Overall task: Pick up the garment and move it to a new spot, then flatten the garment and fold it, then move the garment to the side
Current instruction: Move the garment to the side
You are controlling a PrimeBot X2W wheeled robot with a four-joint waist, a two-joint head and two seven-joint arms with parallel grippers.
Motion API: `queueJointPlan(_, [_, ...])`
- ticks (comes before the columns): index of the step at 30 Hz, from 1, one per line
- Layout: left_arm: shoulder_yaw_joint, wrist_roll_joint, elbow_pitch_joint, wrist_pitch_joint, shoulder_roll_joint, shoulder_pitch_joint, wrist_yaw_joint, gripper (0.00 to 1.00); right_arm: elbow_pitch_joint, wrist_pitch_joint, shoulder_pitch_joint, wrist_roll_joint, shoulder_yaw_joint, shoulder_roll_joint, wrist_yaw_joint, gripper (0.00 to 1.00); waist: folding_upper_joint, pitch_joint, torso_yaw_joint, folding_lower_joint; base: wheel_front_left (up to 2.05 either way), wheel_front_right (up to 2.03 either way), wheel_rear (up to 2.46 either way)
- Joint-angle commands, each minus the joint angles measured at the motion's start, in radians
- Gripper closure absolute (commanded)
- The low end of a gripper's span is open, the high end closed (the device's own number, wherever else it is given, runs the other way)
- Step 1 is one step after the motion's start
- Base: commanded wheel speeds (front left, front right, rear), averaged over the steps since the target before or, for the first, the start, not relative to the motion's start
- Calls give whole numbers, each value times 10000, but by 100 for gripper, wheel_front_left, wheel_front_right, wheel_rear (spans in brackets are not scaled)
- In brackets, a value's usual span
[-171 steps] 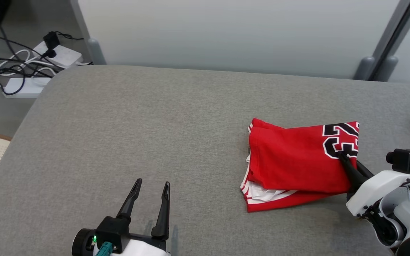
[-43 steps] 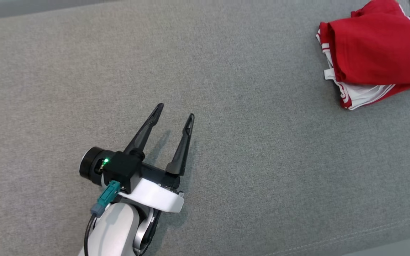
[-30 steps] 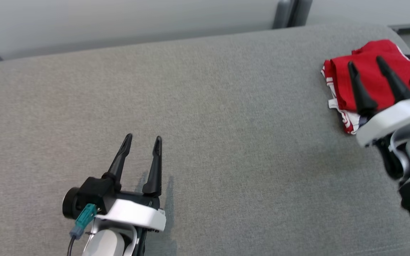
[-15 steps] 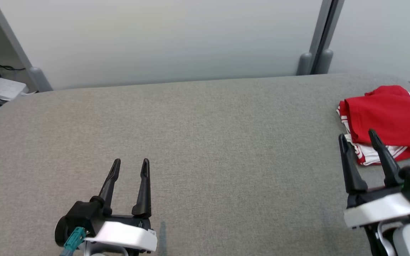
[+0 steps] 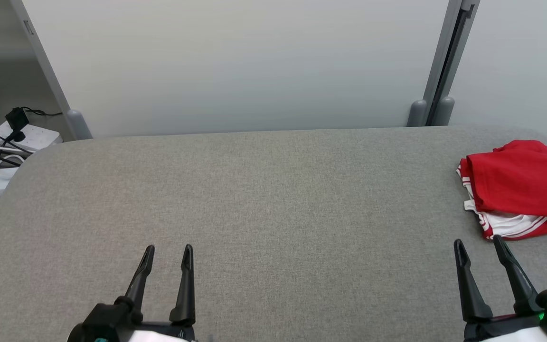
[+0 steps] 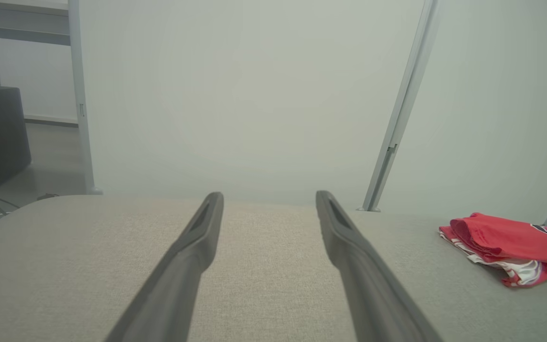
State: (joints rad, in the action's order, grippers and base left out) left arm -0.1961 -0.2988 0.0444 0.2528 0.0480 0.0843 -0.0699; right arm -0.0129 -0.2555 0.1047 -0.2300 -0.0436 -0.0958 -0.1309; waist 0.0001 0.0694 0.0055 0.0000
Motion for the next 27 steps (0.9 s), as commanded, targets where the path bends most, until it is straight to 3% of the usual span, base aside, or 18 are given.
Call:
queueJointPlan(1, [386,40,-288,90,22,-203,24,0,-309,-62,-147,8,-230,-119,2,0,-1,59,-8,0,0,0,0])
queueJointPlan(10, [650,169,-215,90,22,371,-170,0,-188,-62,222,-127,-190,-14,2,0,-1,306,-142,0,0,0,0])
queueJointPlan(27, [757,484,62,90,22,394,-108,0,-2,-63,374,-159,-276,106,2,0,-1,483,-60,0,0,0,0])
